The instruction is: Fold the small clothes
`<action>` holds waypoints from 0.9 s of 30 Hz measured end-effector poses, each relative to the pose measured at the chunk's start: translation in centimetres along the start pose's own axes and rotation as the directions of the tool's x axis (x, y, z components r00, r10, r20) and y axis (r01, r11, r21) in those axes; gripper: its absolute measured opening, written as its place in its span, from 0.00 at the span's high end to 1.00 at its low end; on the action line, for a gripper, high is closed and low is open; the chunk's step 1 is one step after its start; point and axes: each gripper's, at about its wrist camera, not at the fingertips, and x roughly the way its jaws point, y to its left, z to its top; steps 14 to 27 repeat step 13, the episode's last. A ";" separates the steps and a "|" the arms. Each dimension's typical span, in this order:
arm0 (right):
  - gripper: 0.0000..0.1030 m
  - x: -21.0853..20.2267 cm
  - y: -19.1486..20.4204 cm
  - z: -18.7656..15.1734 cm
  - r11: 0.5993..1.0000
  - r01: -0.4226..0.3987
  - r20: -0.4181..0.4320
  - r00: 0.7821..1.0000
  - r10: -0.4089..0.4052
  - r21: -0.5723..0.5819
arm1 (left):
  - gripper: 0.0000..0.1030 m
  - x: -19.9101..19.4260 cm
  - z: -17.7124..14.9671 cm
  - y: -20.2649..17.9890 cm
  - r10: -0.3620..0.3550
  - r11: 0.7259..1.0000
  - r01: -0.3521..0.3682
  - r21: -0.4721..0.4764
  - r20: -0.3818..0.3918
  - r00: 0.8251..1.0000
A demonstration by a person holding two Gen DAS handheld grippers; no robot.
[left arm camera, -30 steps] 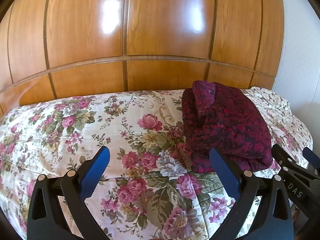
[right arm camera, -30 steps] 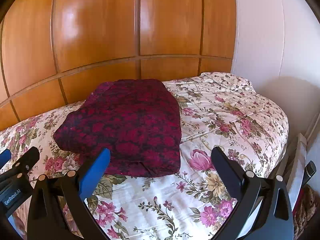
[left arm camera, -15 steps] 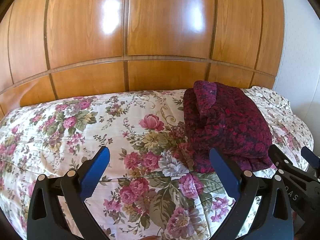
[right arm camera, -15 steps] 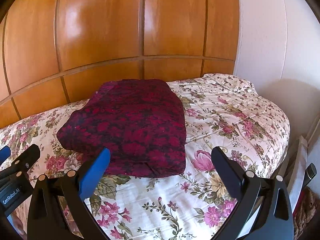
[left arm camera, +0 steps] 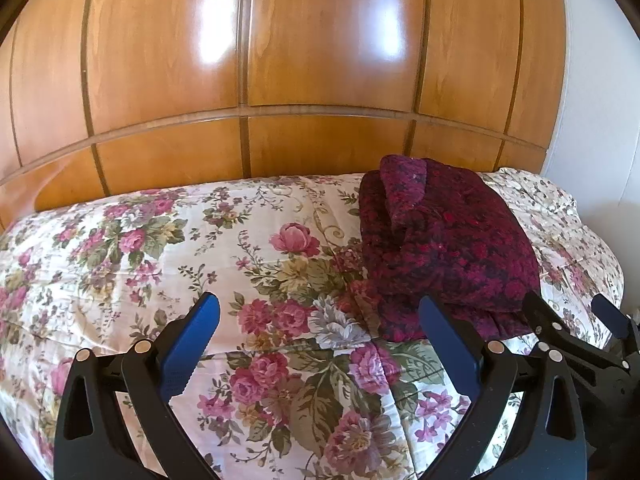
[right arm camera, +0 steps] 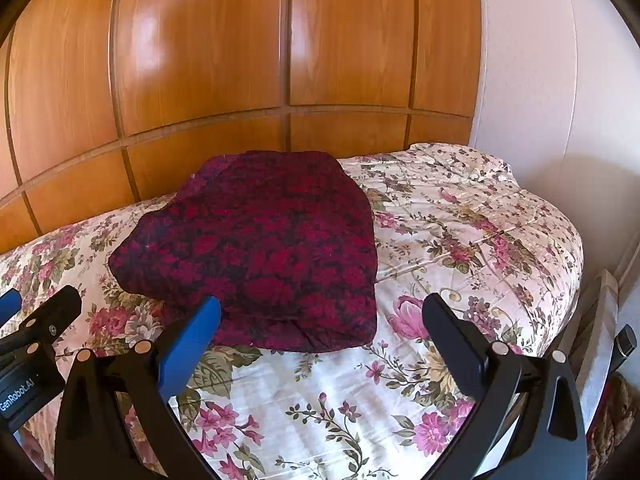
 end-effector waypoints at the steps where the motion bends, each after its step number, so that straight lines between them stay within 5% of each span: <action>1: 0.02 0.0 0.0 0.0 1.000 0.000 0.000 1.000 0.000 -0.001 | 0.04 0.0 0.0 0.0 -0.013 1.000 0.013 -0.001 0.010 1.000; 13: 0.02 0.1 -4.2 2.0 0.996 0.000 0.055 0.998 -0.005 0.091 | 0.04 2.3 -0.4 0.7 0.035 0.999 -0.036 -0.010 -0.061 0.998; 27: 0.02 0.1 -4.2 2.0 0.996 0.000 0.055 0.998 -0.005 0.091 | 0.04 2.3 -0.4 0.7 0.035 0.999 -0.036 -0.010 -0.061 0.998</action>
